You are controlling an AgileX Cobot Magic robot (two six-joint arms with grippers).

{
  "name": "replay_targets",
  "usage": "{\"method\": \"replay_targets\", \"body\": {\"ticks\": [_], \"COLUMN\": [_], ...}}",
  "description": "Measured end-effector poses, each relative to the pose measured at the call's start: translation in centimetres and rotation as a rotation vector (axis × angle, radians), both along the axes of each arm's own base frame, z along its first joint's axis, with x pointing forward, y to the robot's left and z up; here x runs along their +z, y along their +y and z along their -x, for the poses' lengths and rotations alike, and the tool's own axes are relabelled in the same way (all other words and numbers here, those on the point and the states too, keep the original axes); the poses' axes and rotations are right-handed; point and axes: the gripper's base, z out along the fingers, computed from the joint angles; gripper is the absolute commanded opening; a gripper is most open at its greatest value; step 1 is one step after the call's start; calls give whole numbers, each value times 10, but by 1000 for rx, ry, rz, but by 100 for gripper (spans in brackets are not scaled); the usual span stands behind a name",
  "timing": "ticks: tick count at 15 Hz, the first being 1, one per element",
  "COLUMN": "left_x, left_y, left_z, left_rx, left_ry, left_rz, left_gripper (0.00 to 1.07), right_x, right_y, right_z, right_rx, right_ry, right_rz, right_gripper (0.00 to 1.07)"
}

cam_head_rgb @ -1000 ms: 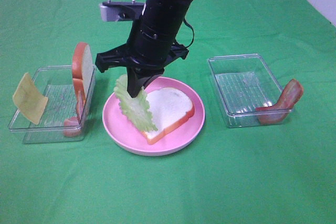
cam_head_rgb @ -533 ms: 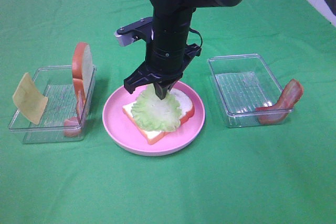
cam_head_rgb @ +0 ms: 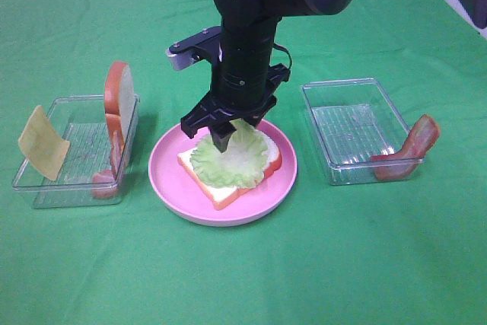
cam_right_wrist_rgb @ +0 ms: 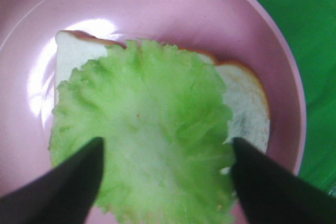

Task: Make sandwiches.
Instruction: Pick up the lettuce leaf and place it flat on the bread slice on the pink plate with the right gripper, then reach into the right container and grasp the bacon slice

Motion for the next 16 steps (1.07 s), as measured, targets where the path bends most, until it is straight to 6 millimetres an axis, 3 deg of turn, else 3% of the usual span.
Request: {"method": "replay_targets", "body": {"ticks": [4, 8, 9, 10, 13, 16], "left_x": [0, 0, 0, 0, 0, 0], "left_y": [0, 0, 0, 0, 0, 0], "left_z": [0, 0, 0, 0, 0, 0], "left_rx": [0, 0, 0, 0, 0, 0], "left_ry": [0, 0, 0, 0, 0, 0], "left_rz": [0, 0, 0, 0, 0, 0], "left_gripper": [100, 100, 100, 100, 100, 100], "right_x": [6, 49, 80, 98, 130, 150], "right_y": [-4, -14, -25, -32, -57, -117], "right_z": [0, 2, 4, 6, 5, -11], "right_rx": [14, 17, -8, -35, -124, -299], "right_ry": [-19, -115, -207, -258, -330, -302], "right_rz": [42, 57, 90, 110, 118, 124], "right_gripper": [96, 96, 96, 96, 96, 96]}}
